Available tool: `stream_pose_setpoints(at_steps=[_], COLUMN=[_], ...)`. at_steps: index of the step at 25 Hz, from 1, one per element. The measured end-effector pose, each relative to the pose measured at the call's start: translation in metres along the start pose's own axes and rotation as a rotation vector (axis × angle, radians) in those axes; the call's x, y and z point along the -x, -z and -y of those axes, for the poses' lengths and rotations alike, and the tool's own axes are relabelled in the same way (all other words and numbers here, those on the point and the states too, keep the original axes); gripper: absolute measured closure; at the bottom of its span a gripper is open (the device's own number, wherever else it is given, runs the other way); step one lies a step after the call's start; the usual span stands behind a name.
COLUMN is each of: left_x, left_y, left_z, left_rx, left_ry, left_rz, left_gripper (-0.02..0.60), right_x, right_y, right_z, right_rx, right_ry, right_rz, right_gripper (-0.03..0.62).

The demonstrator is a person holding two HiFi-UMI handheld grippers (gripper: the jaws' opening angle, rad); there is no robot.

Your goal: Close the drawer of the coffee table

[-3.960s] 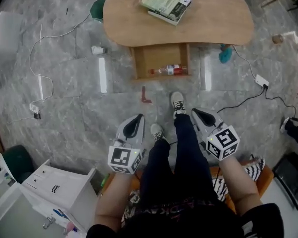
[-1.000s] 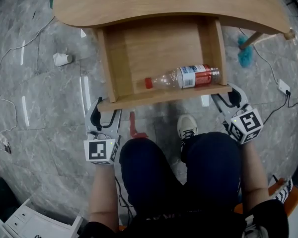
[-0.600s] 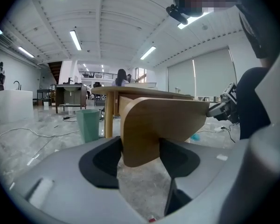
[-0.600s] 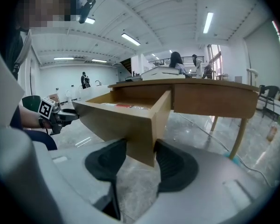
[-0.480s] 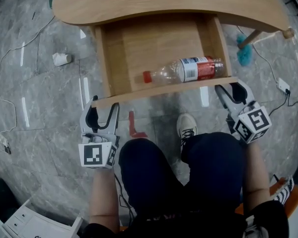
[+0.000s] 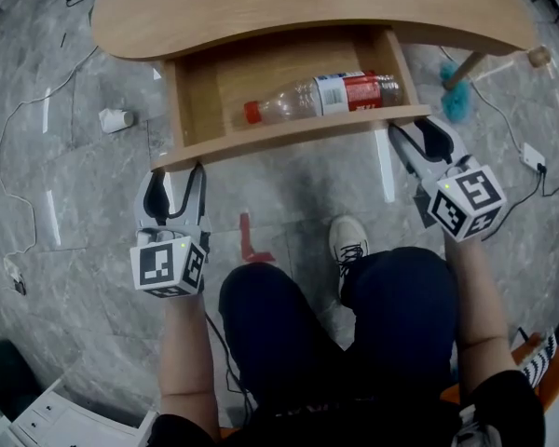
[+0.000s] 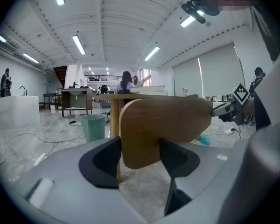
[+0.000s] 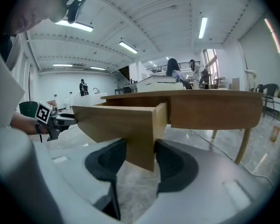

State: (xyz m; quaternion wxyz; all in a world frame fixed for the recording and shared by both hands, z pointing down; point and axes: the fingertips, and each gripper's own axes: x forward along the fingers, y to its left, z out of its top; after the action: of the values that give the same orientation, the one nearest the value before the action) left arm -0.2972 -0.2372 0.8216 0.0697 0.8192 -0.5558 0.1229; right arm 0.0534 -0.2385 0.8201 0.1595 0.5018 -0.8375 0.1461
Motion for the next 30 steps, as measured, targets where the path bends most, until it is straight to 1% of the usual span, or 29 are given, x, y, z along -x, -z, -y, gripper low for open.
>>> stream_pose_setpoints(at_steps=[7, 13, 20, 25, 30], left_x=[-0.028, -0.049, -0.066, -0.075, -0.089], left_y=[-0.008, -0.012, -0.017, -0.019, -0.023], left_z=[-0.013, -0.024, -0.03, -0.033, -0.037], left_rx=[-0.002, -0.008, 0.008, 0.021, 0.028], left_ry=[-0.032, -0.039, -0.062, -0.093, -0.117], left_rz=[-0.034, -0.036, -0.049, -0.068, -0.085], left_gripper=[0.314, 0.313, 0.313, 0.313, 0.313], right_x=[-0.024, -0.043, -0.058, -0.068, -0.082], right_y=[-0.012, -0.021, -0.029, -0.034, -0.041], right_z=[0.013, 0.021, 0.03, 0.038, 0.048], right_rx=[-0.03, -0.042, -0.051, -0.063, -0.084], right_ry=[0.015, 0.026, 0.046, 0.068, 0.12], right_rz=[-0.029, -0.047, -0.054, -0.065, -0.051], right_gripper=[0.402, 0.402, 0.402, 0.402, 0.403])
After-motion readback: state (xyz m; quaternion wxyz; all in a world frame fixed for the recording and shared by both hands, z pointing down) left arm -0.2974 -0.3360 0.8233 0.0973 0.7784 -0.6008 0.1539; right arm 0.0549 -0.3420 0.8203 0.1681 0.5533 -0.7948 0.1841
